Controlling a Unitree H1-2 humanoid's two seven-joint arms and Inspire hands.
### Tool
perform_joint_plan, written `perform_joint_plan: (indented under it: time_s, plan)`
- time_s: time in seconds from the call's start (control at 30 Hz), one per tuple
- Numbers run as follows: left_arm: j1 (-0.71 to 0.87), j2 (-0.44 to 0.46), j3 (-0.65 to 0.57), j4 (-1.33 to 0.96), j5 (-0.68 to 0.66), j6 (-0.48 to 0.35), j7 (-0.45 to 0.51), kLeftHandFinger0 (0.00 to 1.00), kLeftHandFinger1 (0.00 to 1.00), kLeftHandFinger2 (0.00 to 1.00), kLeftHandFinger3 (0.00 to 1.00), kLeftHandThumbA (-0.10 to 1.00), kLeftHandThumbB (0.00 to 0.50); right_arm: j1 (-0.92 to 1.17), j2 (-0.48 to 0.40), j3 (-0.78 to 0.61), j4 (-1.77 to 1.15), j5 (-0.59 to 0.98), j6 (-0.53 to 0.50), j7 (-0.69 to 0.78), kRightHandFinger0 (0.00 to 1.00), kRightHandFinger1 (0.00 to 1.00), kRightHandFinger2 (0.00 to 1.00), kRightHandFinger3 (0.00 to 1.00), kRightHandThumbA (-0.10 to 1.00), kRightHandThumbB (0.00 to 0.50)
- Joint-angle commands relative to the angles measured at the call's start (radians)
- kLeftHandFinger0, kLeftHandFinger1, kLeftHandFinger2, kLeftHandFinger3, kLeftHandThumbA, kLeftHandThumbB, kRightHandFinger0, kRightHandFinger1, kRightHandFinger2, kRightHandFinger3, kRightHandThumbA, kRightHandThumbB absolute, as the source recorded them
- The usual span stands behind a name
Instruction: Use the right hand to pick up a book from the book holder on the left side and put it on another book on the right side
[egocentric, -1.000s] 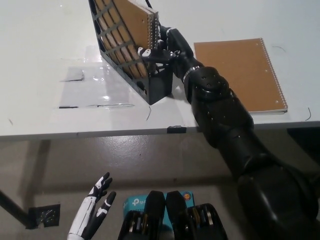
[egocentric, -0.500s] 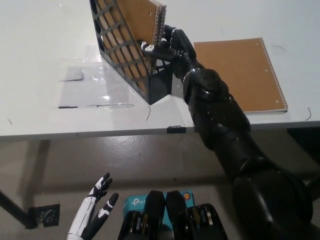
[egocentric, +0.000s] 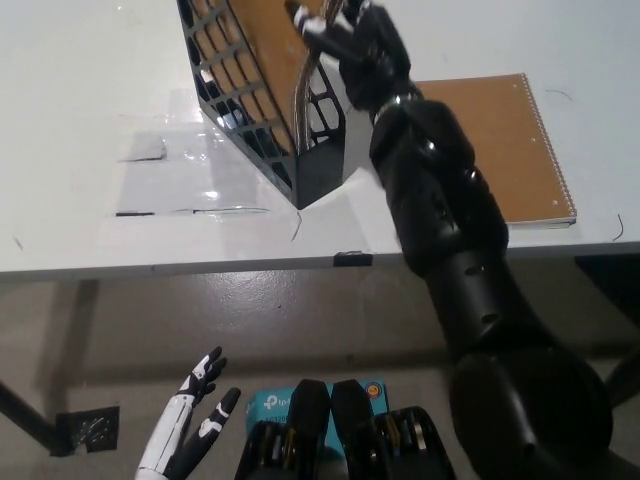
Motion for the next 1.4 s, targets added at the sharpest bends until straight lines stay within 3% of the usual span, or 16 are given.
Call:
perform_joint_plan:
  time_s: [0.0,0.03,0.1,0.13,0.17,0.23,0.33,0.4,0.57,0.73,0.83,0.87,0.9,1.13,1.23,1.37]
  plan:
    - [0.004,0.006,0.003,-0.028,0.005,0.008,0.004,1.0,1.0,1.0,1.0,0.89,0.12,-0.126,0.018,-0.001,-0.132,0.089,0.046,0.034,0.0,0.41,0.81,0.54,0.0,0.201]
    - [0.004,0.006,0.002,-0.029,0.006,0.008,0.004,1.0,1.0,1.0,1.0,0.89,0.119,-0.128,0.018,-0.005,-0.139,0.096,0.057,0.03,0.0,0.4,0.8,0.53,-0.08,0.182]
    - [0.007,0.008,0.0,-0.031,0.011,0.008,0.005,1.0,1.0,1.0,1.0,0.89,0.109,-0.145,0.016,-0.028,-0.167,0.132,0.097,0.009,0.0,0.38,0.81,0.54,-0.1,0.157]
    - [0.008,0.007,-0.001,-0.031,0.011,0.006,0.005,1.0,1.0,1.0,1.0,0.89,0.102,-0.156,0.011,-0.048,-0.178,0.164,0.111,0.018,0.0,0.36,0.8,0.56,-0.1,0.103]
    - [0.01,0.004,-0.001,-0.032,0.008,0.007,0.004,1.0,1.0,1.0,1.0,0.89,0.109,-0.164,0.009,-0.066,-0.185,0.188,0.128,0.016,0.0,0.35,0.79,0.66,-0.1,0.069]
    - [0.011,0.006,0.0,-0.036,0.008,0.012,0.003,1.0,1.0,1.0,1.0,0.9,0.12,-0.184,0.005,-0.105,-0.195,0.233,0.159,0.005,0.0,0.32,0.78,0.87,-0.1,0.051]
    - [0.005,0.004,0.0,-0.036,0.009,0.026,0.002,1.0,1.0,1.0,1.0,0.91,0.134,-0.221,-0.006,-0.176,-0.201,0.311,0.196,0.003,0.0,0.31,0.76,0.9,-0.1,0.048]
    - [0.005,0.004,0.0,-0.04,0.008,0.034,0.0,1.0,1.0,1.0,1.0,0.92,0.138,-0.239,-0.017,-0.208,-0.203,0.345,0.219,-0.001,0.0,0.29,0.73,1.0,-0.1,0.052]
    - [0.011,0.005,-0.002,-0.04,0.006,0.027,0.002,1.0,1.0,1.0,1.0,0.93,0.134,-0.258,-0.034,-0.274,-0.229,0.416,0.29,-0.029,0.0,0.3,0.7,1.0,-0.1,0.075]
    - [0.011,0.006,0.0,-0.033,0.006,0.02,0.006,1.0,1.0,1.0,1.0,0.92,0.137,-0.235,-0.068,-0.302,-0.288,0.456,0.358,-0.03,0.0,0.38,0.77,1.0,-0.1,0.085]
    - [0.011,0.006,0.004,-0.028,-0.001,0.017,0.007,1.0,1.0,1.0,1.0,0.92,0.134,-0.224,-0.097,-0.328,-0.306,0.499,0.4,-0.025,0.0,0.36,0.72,1.0,-0.1,0.088]
    - [0.012,0.005,0.004,-0.025,0.001,0.013,0.009,1.0,1.0,1.0,1.0,0.92,0.133,-0.22,-0.102,-0.332,-0.312,0.509,0.409,-0.026,0.0,0.31,0.65,1.0,-0.1,0.079]
    - [0.013,0.005,0.003,-0.021,0.002,0.008,0.011,1.0,1.0,1.0,1.0,0.92,0.129,-0.218,-0.118,-0.343,-0.313,0.527,0.419,-0.031,0.0,0.35,0.68,1.0,-0.1,0.096]
    - [0.016,0.007,0.003,-0.022,0.003,0.008,0.01,1.0,1.0,1.0,1.0,0.92,0.127,-0.192,-0.218,-0.32,-0.314,0.596,0.421,-0.07,0.0,0.34,0.68,1.0,-0.1,0.094]
    - [0.017,0.009,0.005,-0.014,0.0,0.007,0.01,1.0,1.0,1.0,1.0,0.93,0.138,-0.177,-0.262,-0.313,-0.308,0.635,0.421,-0.083,0.0,0.36,0.71,1.0,-0.1,0.079]
    - [0.024,0.004,0.004,-0.015,-0.005,-0.002,0.01,1.0,1.0,1.0,1.0,0.94,0.157,-0.156,-0.291,-0.299,-0.279,0.633,0.421,-0.08,0.0,0.35,0.69,1.0,-0.1,0.062]
